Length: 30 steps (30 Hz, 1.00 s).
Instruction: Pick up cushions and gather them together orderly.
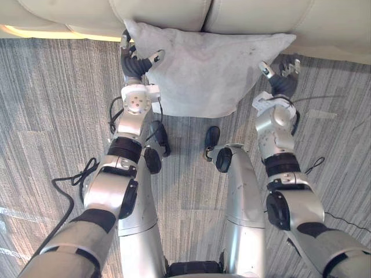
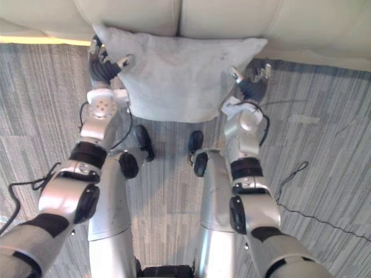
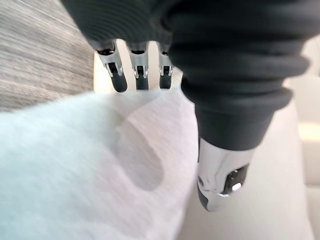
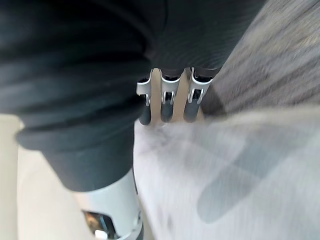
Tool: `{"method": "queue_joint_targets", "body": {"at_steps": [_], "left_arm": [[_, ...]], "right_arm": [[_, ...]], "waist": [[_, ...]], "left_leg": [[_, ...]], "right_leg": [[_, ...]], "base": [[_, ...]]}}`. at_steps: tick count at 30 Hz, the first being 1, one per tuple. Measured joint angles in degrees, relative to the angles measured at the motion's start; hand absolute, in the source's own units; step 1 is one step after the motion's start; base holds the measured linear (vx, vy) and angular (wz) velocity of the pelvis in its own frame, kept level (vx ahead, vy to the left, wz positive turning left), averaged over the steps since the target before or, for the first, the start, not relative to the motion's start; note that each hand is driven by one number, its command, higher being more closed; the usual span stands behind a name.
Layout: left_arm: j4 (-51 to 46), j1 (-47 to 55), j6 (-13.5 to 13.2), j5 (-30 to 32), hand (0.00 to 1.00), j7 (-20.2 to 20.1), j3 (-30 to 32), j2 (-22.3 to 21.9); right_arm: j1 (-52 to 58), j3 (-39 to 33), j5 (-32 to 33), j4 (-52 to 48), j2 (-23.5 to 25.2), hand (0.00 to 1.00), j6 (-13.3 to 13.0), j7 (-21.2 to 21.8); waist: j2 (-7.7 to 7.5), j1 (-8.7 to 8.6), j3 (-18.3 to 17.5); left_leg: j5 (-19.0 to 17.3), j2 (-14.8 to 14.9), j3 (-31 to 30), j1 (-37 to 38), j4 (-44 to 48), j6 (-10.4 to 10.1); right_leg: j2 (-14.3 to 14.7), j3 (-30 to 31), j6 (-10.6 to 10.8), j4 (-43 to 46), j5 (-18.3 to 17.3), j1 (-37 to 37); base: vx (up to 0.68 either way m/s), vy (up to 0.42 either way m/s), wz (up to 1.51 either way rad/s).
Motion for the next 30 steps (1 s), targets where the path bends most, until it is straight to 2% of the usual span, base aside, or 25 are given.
{"method": "queue_joint_targets", "body": {"at_steps": [4, 8, 11, 14, 17, 21, 22, 23, 24, 30], "left_arm": [[-1.1, 0.8, 0.8, 0.0, 0.0, 1.0, 2.8, -0.4], [-2.9, 0.0, 0.9, 0.0, 0.0, 1.5, 4.3, -0.4], [-2.8, -1.5, 1.2, 0.0, 0.0, 1.4, 4.8, -0.4], [-1.7, -3.3, 1.4, 0.1, 0.0, -0.1, 3.7, -0.4], [-1.1, -5.0, 1.4, 0.1, 0.0, -1.9, 1.8, -0.6], [-1.1, -7.2, 1.1, 0.1, 0.0, -2.2, 0.4, -1.6], [-1.1, -7.5, 0.7, 0.0, 0.0, -2.2, 0.0, -1.8], [-1.2, -7.8, 0.6, -0.3, 0.0, -2.2, -0.6, -2.6], [-1.2, -7.8, 0.5, -0.5, 1.0, -2.1, -0.6, -2.8], [-3.0, -7.5, 0.4, -2.8, 1.0, -1.4, -0.6, -3.6]], "right_arm": [[0.6, -3.5, 0.0, -2.3, 1.5, 0.0, 0.0, -1.8], [-1.0, -5.8, 0.0, -3.0, 1.4, 0.0, 0.0, -1.7], [-2.4, -6.9, 0.0, -1.8, 0.2, 0.0, 0.0, 0.2], [-5.3, -6.9, 0.3, 2.5, -2.1, 0.0, 0.3, 4.1], [-9.5, -5.5, 1.8, 6.3, -3.7, 0.0, 0.3, 8.0], [-14.5, -2.4, 2.9, 9.2, -3.5, 0.0, 0.7, 10.6], [-15.3, -1.6, 2.9, 9.5, -3.0, 1.0, 0.7, 10.7], [-16.0, -1.0, 2.9, 9.9, -2.7, 1.0, 0.7, 10.6], [-16.3, -0.9, 2.9, 9.9, -2.6, 1.0, 0.8, 10.4], [-16.4, 1.7, 2.8, 9.8, -2.3, 1.0, 1.4, 8.8]], "waist": [[0.0, -0.35, 0.0], [0.04, -0.21, 0.0], [0.13, -0.27, 0.1], [0.2, 0.12, 0.1], [1.51, 0.64, 0.2], [2.05, 1.67, 0.3], [2.05, 1.94, 0.3], [2.09, 2.44, 0.3], [2.1, 2.5, 0.3], [2.15, 2.07, 0.3]], "left_leg": [[0.0, 0.6, 0.2, -0.4, 0.1, 0.1], [0.1, 0.9, 0.6, -2.2, 0.2, 0.3], [0.5, 1.0, 0.5, -4.1, 0.5, 0.6], [0.5, 1.1, 0.6, -5.1, 0.6, 0.6], [0.7, 1.2, 0.4, -6.3, 0.5, 0.9], [0.7, 1.2, 0.8, -8.1, 0.8, 0.9], [0.7, 1.2, 0.8, -8.5, 1.0, 0.9], [0.7, 1.2, 0.8, -8.7, 1.6, 0.9], [0.7, 1.2, 0.8, -8.8, 1.6, 0.9], [1.0, 0.8, 1.0, -8.7, 1.9, 1.1]], "right_leg": [[0.5, 0.2, 0.0, -0.2, 0.3, -0.5], [1.0, 0.6, 0.0, -0.2, 0.9, -2.8], [1.0, 0.6, -0.2, 0.0, 1.2, -4.6], [1.1, 0.7, 0.0, -0.1, 1.5, -5.6], [1.2, 0.6, 0.2, -0.8, 2.1, -6.4], [1.5, 1.3, 0.5, -0.8, 2.7, -8.4], [1.5, 1.4, 0.5, -0.6, 2.7, -8.8], [1.4, 1.5, 0.5, 0.0, 2.6, -9.1], [1.4, 1.6, 0.5, 0.1, 2.6, -9.1], [1.0, 1.8, 0.3, 0.8, 2.8, -9.5]], "base": [[-0.05, 0.01, -0.07], [-0.06, 0.014, -0.08], [-0.04, 0.026, -0.02], [-0.04, 0.034, -0.04], [-0.04, 0.037, -0.06], [-0.04, 0.048, -0.07], [-0.03, 0.034, 0.04], [-0.04, 0.038, 0.04], [-0.03, 0.03, 0.03], [-0.05, 0.029, 0.02]]}}
